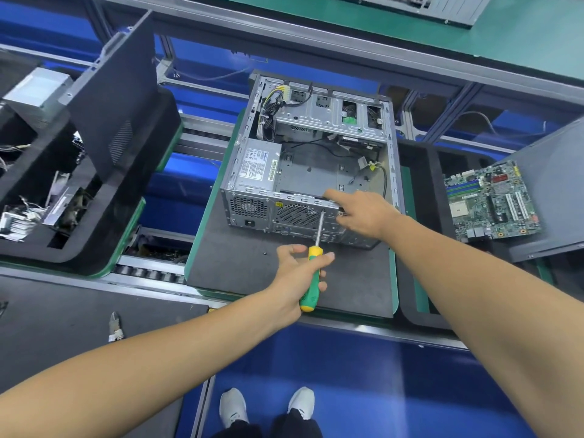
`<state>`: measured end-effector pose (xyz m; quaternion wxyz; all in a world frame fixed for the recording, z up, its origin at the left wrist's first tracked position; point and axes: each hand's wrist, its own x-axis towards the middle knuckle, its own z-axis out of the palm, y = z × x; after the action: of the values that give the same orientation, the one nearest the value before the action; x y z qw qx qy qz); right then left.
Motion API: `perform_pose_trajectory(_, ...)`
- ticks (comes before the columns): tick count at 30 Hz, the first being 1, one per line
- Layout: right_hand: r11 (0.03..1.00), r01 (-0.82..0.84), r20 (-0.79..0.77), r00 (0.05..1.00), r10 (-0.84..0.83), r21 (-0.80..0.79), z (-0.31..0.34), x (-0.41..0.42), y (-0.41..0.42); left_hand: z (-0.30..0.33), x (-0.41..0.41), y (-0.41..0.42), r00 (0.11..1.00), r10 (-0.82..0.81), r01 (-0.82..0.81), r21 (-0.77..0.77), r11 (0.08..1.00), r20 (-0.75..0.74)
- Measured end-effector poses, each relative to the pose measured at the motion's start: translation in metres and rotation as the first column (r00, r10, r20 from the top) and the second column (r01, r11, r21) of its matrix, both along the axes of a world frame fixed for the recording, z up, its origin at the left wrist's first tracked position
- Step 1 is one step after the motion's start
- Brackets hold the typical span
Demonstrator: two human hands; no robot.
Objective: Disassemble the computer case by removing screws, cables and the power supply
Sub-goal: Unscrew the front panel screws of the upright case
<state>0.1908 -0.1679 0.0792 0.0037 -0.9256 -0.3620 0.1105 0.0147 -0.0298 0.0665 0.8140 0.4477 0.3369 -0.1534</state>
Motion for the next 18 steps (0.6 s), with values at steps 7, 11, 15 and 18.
perform_pose_trajectory(7, 1.000, 0.010, -0.002, 1.000, -0.010, -0.017, 0.0003, -0.0003, 0.0007, -0.0020, -0.0011, 0.0024, 0.993, 0.117, -0.116, 0.056, 0.992, -0.010)
perform_pose_trajectory(11, 1.000, 0.011, -0.004, 1.000, -0.011, -0.023, -0.0001, -0.0008, 0.0016, 0.0006, -0.0021, 0.0040, 0.992, 0.123, -0.123, -0.009, 0.992, -0.011)
perform_pose_trajectory(15, 1.000, 0.011, 0.002, 1.000, -0.011, -0.021, -0.0015, 0.0002, 0.0013, 0.0010, -0.0046, 0.0042, 0.992, 0.126, -0.128, -0.129, 0.983, -0.021)
perform_pose_trajectory(18, 1.000, 0.014, 0.003, 1.000, -0.014, -0.013, -0.0019, 0.0006, 0.0007, -0.0006, -0.0051, 0.0008, 0.992, 0.122, -0.125, -0.186, 0.975, -0.028)
